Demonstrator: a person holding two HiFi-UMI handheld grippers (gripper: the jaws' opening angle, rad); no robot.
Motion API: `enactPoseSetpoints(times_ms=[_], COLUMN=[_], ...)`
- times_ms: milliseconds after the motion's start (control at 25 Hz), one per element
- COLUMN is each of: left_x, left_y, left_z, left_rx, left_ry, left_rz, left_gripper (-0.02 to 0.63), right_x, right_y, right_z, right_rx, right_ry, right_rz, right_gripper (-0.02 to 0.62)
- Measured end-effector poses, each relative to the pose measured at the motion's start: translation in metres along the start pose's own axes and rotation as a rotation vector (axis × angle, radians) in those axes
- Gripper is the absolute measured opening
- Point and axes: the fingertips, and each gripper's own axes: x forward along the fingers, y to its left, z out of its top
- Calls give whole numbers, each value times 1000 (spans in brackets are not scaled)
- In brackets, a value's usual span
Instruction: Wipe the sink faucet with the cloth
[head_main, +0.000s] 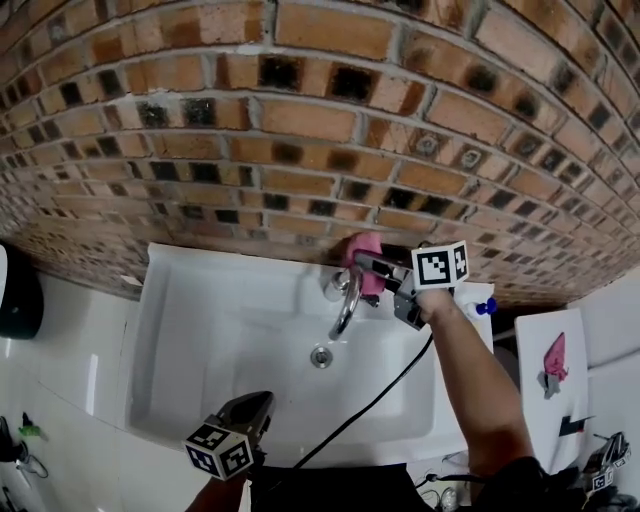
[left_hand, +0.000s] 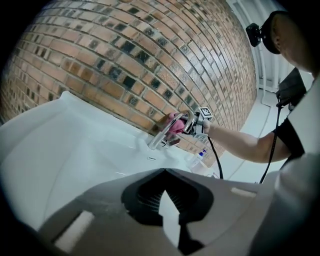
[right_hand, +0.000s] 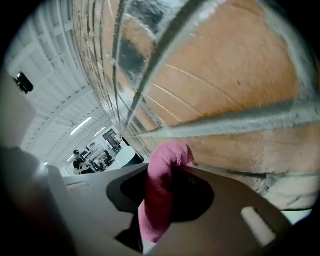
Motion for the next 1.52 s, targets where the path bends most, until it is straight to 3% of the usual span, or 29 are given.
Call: enactPoseSetpoints(times_ms=[520,760,920,1120,1520], left_x=[-49,-65,-69,-73,-81], left_y=[23,30,32,31,25], left_z=[11,15,14,13,12], left_rx=[55,81,99,120,157], left_ry=[-17,-15,-11,-1,4], left_rz=[-16,-32,-48,-70,-99], left_gripper=[6,6,6,6,6], right_x=[13,18,16,10,-4], right_y=[56,76,83,96,135], right_z=[24,13,8,8,-11], right_rx=[-349,-613,-788,-849,-923], right_ry=[115,203,195,90,-14], right_rz=[-155,-307,-422,-504,-549], right_gripper=[104,104,104,106,106])
